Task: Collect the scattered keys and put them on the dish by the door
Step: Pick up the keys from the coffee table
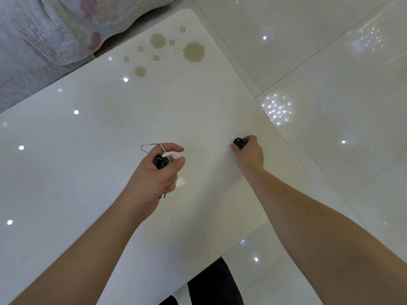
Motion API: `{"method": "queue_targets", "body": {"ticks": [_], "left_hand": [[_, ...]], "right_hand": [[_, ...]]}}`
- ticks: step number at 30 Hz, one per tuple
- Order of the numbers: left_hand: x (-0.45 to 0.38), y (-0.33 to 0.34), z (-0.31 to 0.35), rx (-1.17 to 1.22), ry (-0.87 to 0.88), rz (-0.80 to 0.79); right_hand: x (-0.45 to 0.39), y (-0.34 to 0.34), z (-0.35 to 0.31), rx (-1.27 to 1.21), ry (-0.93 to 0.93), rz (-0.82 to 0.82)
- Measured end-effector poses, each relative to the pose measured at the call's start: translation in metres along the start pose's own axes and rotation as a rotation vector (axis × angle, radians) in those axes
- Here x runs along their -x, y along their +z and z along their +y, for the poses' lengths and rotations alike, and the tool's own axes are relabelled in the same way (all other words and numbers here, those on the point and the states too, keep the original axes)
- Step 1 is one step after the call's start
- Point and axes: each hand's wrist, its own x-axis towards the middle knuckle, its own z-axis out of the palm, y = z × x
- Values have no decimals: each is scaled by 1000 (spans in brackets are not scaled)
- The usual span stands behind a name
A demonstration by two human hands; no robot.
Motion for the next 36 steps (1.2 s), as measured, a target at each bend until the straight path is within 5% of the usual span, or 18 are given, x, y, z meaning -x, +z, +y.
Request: {"method": "queue_targets", "body": {"ticks": [5, 21, 36], "left_hand": [[6, -8, -1, -8, 1, 13], [49, -21, -14, 27, 15, 2], [230, -52, 47, -136, 221, -155]], "right_hand": [[8, -1, -1, 7, -42, -55], [133, -23, -34, -1306, 180, -608], [360, -79, -82, -1267, 20, -564]]}}
